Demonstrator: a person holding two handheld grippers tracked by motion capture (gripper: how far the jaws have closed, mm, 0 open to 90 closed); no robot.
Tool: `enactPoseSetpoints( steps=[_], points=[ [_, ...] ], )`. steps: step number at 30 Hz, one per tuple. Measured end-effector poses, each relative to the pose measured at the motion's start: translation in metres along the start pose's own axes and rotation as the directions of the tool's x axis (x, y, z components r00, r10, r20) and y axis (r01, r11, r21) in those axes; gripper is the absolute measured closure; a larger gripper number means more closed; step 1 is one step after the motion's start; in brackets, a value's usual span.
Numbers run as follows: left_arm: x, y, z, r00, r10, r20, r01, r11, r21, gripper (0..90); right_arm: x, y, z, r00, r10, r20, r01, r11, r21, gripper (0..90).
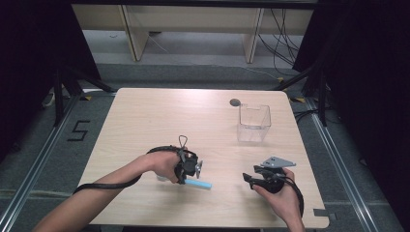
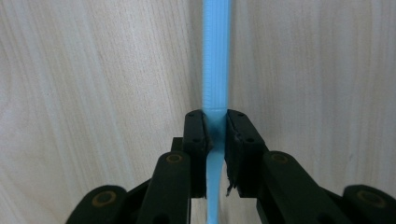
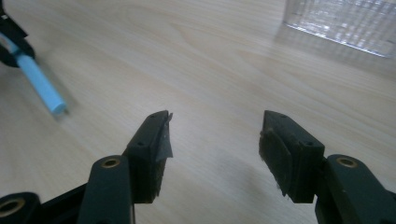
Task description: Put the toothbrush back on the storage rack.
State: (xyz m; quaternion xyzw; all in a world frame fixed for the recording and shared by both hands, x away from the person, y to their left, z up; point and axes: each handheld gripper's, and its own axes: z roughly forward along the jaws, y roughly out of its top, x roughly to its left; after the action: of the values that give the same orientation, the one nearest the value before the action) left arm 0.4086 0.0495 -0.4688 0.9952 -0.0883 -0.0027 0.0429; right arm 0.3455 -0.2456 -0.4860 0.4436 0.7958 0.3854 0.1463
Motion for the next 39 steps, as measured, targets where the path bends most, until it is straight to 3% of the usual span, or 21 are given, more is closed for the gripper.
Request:
enactPoseSetpoints(
  steps=[3,4,5,7,13,17,20,23,24,27,36,38,39],
  points=[
    [-0.001,0.000,-0.002,1.0000,0.003,0.002,-0.003,1.0000,-0.001,78.2,0.008,0.003,0.004,0.9957,-0.064,-0.066,0.064,0.998,-0.003,43.4],
    [-0.002,0.000,-0.004,1.0000,0.009,-0.002,-0.009,1.0000,-0.002,78.2,0.013,0.004,0.006,0.9921,-0.077,-0.099,0.078,0.997,0.009,43.4],
    [-0.002,0.000,-0.005,0.9999,0.012,-0.004,-0.012,0.9999,-0.004,78.2,0.015,0.005,0.009,0.9846,-0.126,-0.121,0.128,0.992,0.005,43.4],
    [-0.004,0.001,-0.007,0.9999,0.015,-0.003,-0.015,0.9999,-0.007,78.2,0.022,0.007,0.013,0.9759,-0.148,-0.160,0.153,0.988,0.020,43.4],
    [-0.006,0.002,-0.011,0.9998,0.019,-0.005,-0.019,0.9996,-0.019,78.1,0.041,0.015,0.026,0.9343,-0.249,-0.255,0.261,0.965,0.012,44.2],
    [-0.006,0.002,-0.012,0.9997,0.026,-0.004,-0.026,0.9995,-0.019,78.2,0.051,0.018,0.032,0.9180,-0.269,-0.291,0.286,0.958,0.016,45.7],
    [-0.007,0.003,-0.012,0.9997,0.026,-0.001,-0.026,0.9995,-0.016,78.2,0.059,0.021,0.038,0.8937,-0.301,-0.333,0.325,0.946,0.016,46.9],
    [-0.008,0.004,-0.012,0.9996,0.029,0.002,-0.029,0.9994,-0.020,78.1,0.065,0.024,0.044,0.8787,-0.320,-0.354,0.348,0.937,0.016,48.7],
    [-0.008,0.004,-0.012,0.9996,0.027,0.005,-0.026,0.9994,-0.023,78.1,0.067,0.025,0.047,0.8659,-0.338,-0.368,0.367,0.930,0.008,49.5],
    [-0.009,0.005,-0.013,0.9995,0.030,0.004,-0.030,0.9992,-0.026,78.2,0.071,0.026,0.053,0.8484,-0.365,-0.383,0.398,0.917,0.008,51.5],
    [-0.008,0.006,-0.014,0.9994,0.033,0.002,-0.033,0.9992,-0.023,78.2,0.077,0.026,0.063,0.8306,-0.375,-0.412,0.421,0.907,0.023,58.1],
    [-0.010,0.006,-0.013,0.9999,0.014,0.006,-0.014,0.9990,-0.043,78.2,0.077,0.027,0.065,0.8244,-0.386,-0.414,0.432,0.901,0.020,59.5],
    [-0.009,0.007,-0.014,0.9994,0.035,0.005,-0.035,0.9991,-0.026,78.2,0.077,0.027,0.065,0.8238,-0.386,-0.415,0.433,0.901,0.022,59.7]
  ],
)
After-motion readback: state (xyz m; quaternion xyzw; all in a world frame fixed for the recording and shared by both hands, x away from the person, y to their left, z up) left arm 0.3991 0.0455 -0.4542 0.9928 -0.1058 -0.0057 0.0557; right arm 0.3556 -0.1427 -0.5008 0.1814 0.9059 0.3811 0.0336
